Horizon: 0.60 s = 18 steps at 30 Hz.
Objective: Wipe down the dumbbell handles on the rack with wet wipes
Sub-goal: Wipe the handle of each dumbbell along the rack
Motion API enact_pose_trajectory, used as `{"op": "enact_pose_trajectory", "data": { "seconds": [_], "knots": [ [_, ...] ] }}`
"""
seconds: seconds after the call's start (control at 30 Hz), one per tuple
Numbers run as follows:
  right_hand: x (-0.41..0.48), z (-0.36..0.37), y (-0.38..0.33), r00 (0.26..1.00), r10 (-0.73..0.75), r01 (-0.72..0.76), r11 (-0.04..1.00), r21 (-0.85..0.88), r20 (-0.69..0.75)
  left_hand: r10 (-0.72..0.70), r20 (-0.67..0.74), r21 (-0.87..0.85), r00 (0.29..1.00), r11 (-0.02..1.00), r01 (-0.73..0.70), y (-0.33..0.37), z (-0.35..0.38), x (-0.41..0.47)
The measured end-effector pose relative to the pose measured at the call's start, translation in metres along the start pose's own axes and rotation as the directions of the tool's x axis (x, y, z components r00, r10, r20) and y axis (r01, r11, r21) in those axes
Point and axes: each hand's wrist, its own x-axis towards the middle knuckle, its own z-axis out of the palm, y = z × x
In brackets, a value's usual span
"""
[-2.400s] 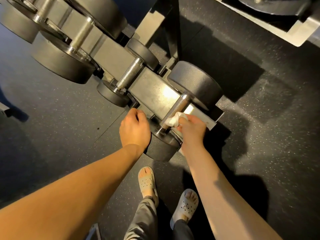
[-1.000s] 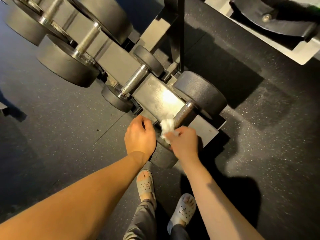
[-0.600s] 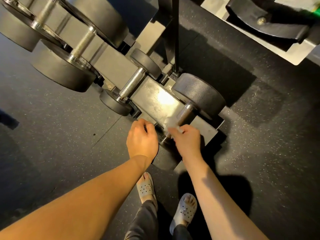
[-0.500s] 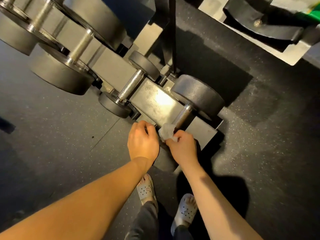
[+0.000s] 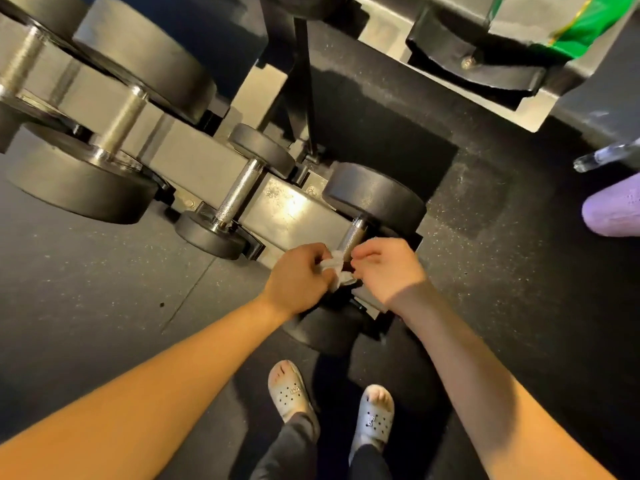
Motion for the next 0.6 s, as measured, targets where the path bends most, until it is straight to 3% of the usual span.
{"op": "enact_pose_trajectory", "data": {
  "seconds": [0.03, 0.1, 0.13, 0.17, 0.23, 0.3, 0.4, 0.47, 0.53, 0.6],
  "knots": [
    [-0.002, -0.012, -0.007, 0.972, -0.201, 0.184, 0.974, -0.132, -0.126, -0.048, 0.030, -0.024, 0.998, 0.999, 0.049, -0.002, -0.003, 0.007],
    [0.000, -0.034, -0.024, 0.747, -0.588, 0.499, 0.805, -0.322, -0.311, -0.133, -0.013, -0.136, 0.991, 0.982, 0.130, -0.002, -0.010, 0.023],
    [0.009, -0.042, -0.033, 0.644, -0.666, 0.537, 0.744, -0.397, -0.377, -0.178, -0.055, -0.236, 0.982, 0.958, 0.160, 0.000, -0.013, 0.032],
    [0.023, -0.048, -0.043, 0.608, -0.674, 0.517, 0.737, -0.435, -0.420, -0.224, -0.077, -0.363, 0.972, 0.914, 0.182, 0.005, -0.013, 0.039],
    [0.058, -0.047, -0.058, 0.691, -0.575, 0.420, 0.813, -0.404, -0.438, -0.266, -0.057, -0.561, 0.962, 0.805, 0.190, 0.017, -0.008, 0.049],
    [0.084, -0.034, -0.058, 0.783, -0.472, 0.336, 0.869, -0.362, -0.405, -0.196, -0.058, -0.544, 0.979, 0.828, 0.134, 0.022, 0.005, 0.051],
    [0.093, -0.021, -0.052, 0.801, -0.431, 0.259, 0.875, -0.410, -0.415, -0.101, -0.028, -0.367, 0.994, 0.927, 0.084, 0.013, 0.013, 0.045],
    [0.094, -0.025, -0.048, 0.806, -0.404, 0.277, 0.903, -0.329, -0.433, -0.122, 0.026, -0.264, 0.992, 0.956, 0.124, 0.005, 0.007, 0.042],
    [0.093, -0.030, -0.048, 0.832, -0.349, 0.267, 0.933, -0.241, -0.431, -0.156, 0.077, -0.280, 0.985, 0.945, 0.171, 0.004, -0.001, 0.042],
    [0.095, -0.030, -0.047, 0.841, -0.306, 0.220, 0.947, -0.233, -0.447, -0.190, 0.040, -0.429, 0.981, 0.883, 0.188, 0.011, -0.004, 0.048]
  ]
}}
